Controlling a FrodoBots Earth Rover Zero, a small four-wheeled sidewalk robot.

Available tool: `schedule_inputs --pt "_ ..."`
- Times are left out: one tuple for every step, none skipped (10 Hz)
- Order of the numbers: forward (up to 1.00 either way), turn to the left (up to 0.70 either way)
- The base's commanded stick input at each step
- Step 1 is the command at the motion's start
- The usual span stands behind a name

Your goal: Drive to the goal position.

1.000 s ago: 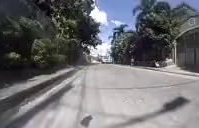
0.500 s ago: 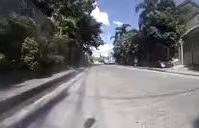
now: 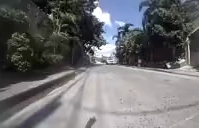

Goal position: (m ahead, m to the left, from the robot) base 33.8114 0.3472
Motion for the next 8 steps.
schedule_inputs --pt "1.0 0.0" --pt "1.0 0.0" --pt "1.0 0.0" --pt "1.0 0.0" --pt "1.0 -0.01" --pt "1.0 -0.03" --pt "1.0 -0.25" --pt "1.0 -0.37"
